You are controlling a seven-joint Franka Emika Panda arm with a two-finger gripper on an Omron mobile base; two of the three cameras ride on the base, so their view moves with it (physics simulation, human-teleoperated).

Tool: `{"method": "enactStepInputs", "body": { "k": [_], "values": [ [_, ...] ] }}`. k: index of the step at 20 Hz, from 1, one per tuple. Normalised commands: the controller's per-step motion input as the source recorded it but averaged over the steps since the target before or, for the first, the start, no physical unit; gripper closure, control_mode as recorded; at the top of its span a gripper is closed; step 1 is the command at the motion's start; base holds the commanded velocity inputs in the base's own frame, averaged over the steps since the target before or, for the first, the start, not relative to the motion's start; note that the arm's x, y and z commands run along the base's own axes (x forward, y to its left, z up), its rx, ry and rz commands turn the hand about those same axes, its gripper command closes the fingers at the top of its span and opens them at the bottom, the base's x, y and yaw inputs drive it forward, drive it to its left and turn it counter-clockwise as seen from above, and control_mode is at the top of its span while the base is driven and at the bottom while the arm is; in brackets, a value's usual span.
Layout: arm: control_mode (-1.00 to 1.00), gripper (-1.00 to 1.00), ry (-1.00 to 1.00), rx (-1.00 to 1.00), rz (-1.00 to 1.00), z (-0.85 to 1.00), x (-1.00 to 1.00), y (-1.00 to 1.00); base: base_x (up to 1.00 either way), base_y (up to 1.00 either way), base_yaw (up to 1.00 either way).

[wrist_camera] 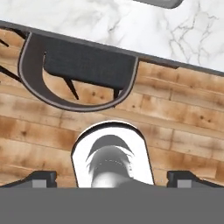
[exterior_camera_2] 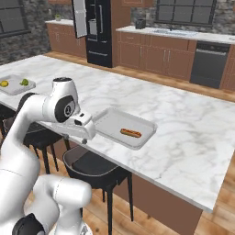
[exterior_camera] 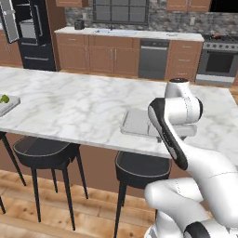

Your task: Place the cold items (broccoli and lemon) from the fridge in one tupperware on the dining counter. Place the warm items (kebab skewer and hot dog) in the stove area in another tupperware.

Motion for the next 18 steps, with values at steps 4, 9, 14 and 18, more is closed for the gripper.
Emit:
{"method": "enactStepInputs", "body": {
  "k": [4, 9, 14, 18],
  "values": [
    [-1.0, -1.0, 0.0, -0.09, 0.12, -0.43, -0.78, 0.05, 0.0, 0.0, 0.0],
    [-1.0, -1.0, -0.01, 0.0, 0.0, -0.32, -0.36, 0.0, 0.0, 0.0, 0.0],
    [1.0, -1.0, -0.01, 0.0, 0.0, -0.06, -0.12, -0.02, -0.7, -0.48, -0.11],
    [1.0, -1.0, 0.0, 0.0, 0.0, 0.0, 0.0, 0.0, -0.54, -0.99, -0.25]
  ]
}}
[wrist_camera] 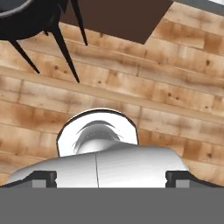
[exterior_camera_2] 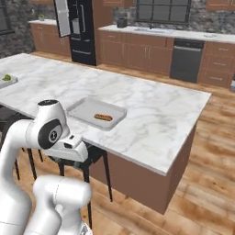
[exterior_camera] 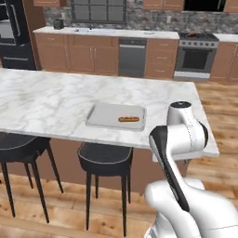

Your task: Place the cold items (broccoli and lemon) from the fridge in one tupperware on the dining counter. Place the warm items (kebab skewer and hot dog) in the stove area in another tupperware.

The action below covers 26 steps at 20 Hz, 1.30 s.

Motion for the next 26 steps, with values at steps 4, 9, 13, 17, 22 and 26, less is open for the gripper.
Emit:
{"method": "enactStepInputs", "body": {
  "k": [4, 9, 13, 17, 22, 26],
  "values": [
    [1.0, -1.0, 0.0, 0.0, 0.0, 0.0, 0.0, 0.0, 0.0, -1.0, -0.22],
    [1.0, -1.0, 0.0, 0.0, 0.0, 0.0, 0.0, 0.0, 0.0, -1.0, -0.28],
    [1.0, -1.0, 0.0, 0.0, 0.0, 0.0, 0.0, 0.0, -0.04, -1.0, -0.39],
    [1.0, -1.0, 0.0, 0.0, 0.0, 0.0, 0.0, 0.0, 0.01, -1.0, -0.59],
    [1.0, -1.0, 0.0, 0.0, 0.0, 0.0, 0.0, 0.0, 0.8, -0.82, -0.28],
    [1.0, -1.0, 0.0, 0.0, 0.0, 0.0, 0.0, 0.0, 1.0, -0.69, 0.35]
  ]
}}
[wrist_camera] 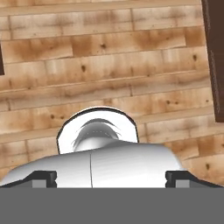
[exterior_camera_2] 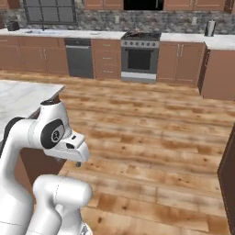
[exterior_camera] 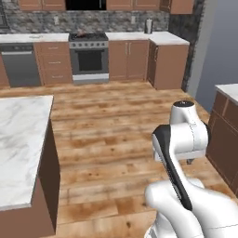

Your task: Place the cold items (broccoli and lemon) from the fridge in one tupperware on the dining counter. Place the warm items (kebab skewer and hot dog) in the stove area in another tupperware.

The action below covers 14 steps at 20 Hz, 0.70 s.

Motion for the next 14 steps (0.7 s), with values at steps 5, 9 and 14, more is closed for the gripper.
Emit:
{"method": "enactStepInputs", "body": {
  "k": [5, 9, 14],
  "values": [
    [1.0, -1.0, 0.0, 0.0, 0.0, 0.0, 0.0, 0.0, 1.0, -0.18, 0.19],
    [1.0, -1.0, 0.0, 0.0, 0.0, 0.0, 0.0, 0.0, 1.0, 0.0, 0.02],
    [1.0, -1.0, 0.0, 0.0, 0.0, 0.0, 0.0, 0.0, 1.0, 0.0, 0.01]
  ]
}}
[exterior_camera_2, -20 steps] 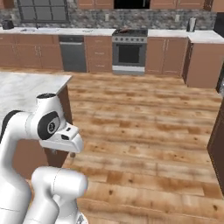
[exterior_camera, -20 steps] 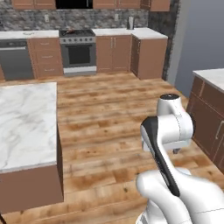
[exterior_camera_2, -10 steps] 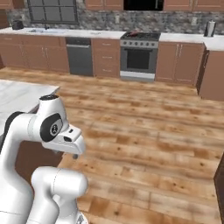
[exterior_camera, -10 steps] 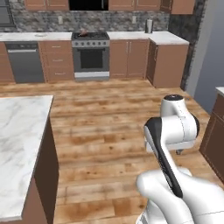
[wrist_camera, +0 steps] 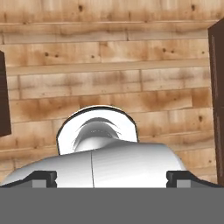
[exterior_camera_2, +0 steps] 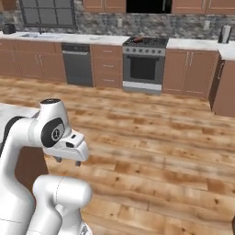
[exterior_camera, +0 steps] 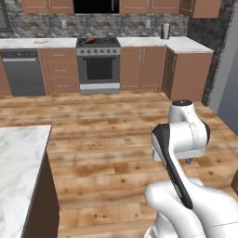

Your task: Place the cold items (broccoli and lemon) from the fridge in one tupperware on the dining counter. Place the warm items (kebab skewer and hot dog) in the stove area in another tupperware.

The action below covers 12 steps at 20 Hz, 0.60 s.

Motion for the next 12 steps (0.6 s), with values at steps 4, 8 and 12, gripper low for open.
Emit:
{"method": "enactStepInputs", "body": {
  "k": [4, 8, 12],
  "values": [
    [1.0, -1.0, 0.0, 0.0, 0.0, 0.0, 0.0, 0.0, 1.0, 0.0, 0.0],
    [1.0, -1.0, 0.0, 0.0, 0.0, 0.0, 0.0, 0.0, 1.0, 0.0, 0.0],
    [1.0, -1.0, 0.0, 0.0, 0.0, 0.0, 0.0, 0.0, 1.0, -0.02, 0.0]
  ]
}}
